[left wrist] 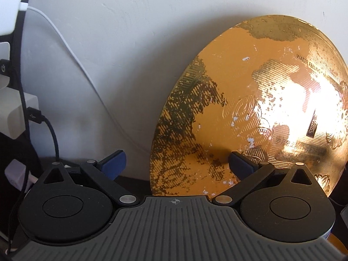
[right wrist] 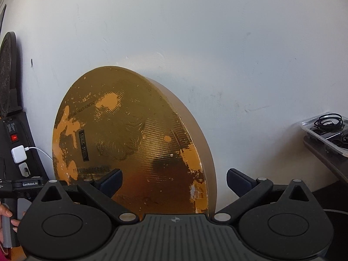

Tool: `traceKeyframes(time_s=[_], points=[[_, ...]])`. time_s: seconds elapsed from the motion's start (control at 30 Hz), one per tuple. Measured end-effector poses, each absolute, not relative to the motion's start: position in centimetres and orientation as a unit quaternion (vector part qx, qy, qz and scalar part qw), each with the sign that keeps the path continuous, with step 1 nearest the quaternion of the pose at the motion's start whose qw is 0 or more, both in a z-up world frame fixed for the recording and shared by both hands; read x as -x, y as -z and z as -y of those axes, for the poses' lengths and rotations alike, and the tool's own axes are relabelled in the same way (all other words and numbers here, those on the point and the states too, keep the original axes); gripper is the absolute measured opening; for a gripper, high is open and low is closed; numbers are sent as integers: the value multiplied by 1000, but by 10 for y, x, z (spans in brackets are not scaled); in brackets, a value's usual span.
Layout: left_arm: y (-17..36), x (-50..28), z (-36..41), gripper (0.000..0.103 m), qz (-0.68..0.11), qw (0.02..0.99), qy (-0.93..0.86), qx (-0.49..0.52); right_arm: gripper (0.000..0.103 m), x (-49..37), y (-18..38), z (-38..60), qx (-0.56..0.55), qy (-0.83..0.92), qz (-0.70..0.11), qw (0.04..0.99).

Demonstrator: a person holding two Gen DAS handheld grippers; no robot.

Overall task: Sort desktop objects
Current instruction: 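Move both tools toward the gold lid leaning against the wall, then close the left tool on the lid rim while the right tool grips its edge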

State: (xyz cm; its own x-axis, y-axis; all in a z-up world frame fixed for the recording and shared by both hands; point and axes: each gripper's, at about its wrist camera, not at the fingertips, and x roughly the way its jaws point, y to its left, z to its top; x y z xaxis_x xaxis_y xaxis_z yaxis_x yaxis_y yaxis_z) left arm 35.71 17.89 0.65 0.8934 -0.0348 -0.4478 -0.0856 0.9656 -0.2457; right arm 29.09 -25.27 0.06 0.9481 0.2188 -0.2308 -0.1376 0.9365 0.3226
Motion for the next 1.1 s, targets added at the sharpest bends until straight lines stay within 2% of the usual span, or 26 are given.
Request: traceKeyframes(time_s=[0.43, 0.73, 1.1], points=[[9, -361, -173, 103, -231, 965, 21, 121, 103, -321, 10, 259, -157, -120, -150, 969], [22, -373, -178, 103, -264, 947, 69, 168, 103, -328, 16, 255, -164, -139, -149, 965], [36, -371, -155, 103, -259, 955, 63, 127, 102, -329, 18, 252, -148, -141, -138, 969]])
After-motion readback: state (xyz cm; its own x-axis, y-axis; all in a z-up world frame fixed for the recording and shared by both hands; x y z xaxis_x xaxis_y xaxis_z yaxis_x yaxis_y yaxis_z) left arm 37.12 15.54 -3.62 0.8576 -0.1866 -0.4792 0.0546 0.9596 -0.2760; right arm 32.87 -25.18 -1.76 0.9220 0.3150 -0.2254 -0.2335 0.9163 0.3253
